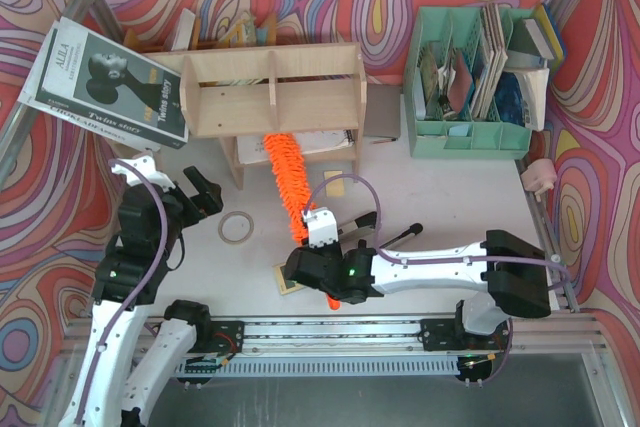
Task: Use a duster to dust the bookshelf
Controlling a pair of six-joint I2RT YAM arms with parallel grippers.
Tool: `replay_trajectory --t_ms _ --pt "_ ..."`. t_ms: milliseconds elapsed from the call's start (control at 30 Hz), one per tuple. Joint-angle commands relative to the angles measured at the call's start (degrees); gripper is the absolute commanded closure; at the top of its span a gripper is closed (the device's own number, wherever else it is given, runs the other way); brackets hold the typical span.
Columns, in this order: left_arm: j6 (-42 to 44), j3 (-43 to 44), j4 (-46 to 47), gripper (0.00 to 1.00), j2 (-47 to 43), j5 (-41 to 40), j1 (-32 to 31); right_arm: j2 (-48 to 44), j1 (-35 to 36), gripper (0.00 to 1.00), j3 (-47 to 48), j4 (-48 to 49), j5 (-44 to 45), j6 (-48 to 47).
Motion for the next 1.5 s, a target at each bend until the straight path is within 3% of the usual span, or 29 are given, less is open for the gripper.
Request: replay_trajectory --t_ms 0,233,467,800,933,1067,1233,1467 --pt "-0.1 -0.6 -0.1 0.02 0.4 -0.1 0.7 0.3 0.1 1.0 1.7 4.2 -0.5 -4.8" --pt "-0.1 -0.7 0.3 0.01 0.5 -0.3 1.1 -2.5 0.0 1.0 1.6 -10.3 10.7 11.2" --pt "-0.1 -0.7 0.3 0.02 0.7 -0.2 1.3 -3.6 0.0 1.0 0.3 -11.2 12.0 13.9" --pt "-0.1 -0.7 0.3 0.01 0.9 -0.1 1.4 -1.1 0.0 1.0 0.4 7.6 0.8 -7.8" --pt "-0.1 -0.8 0.2 0.01 0.6 0.2 1.4 0.1 0.0 1.0 1.0 9.4 -0.9 -9.5" --pt "-0.1 -0.7 0.2 0.01 0.7 -0.2 1.5 0.6 0.0 1.0 2.0 5.7 2.8 -6.0" --pt "-0.1 -0.7 0.1 0.01 0.4 0.2 1.6 -0.9 0.0 1.0 1.7 -5.8 10.1 5.9" --pt "-0.1 -0.6 0.0 0.01 0.2 -0.2 1.6 -2.4 -0.5 1.0 1.4 -11.0 12.8 12.2"
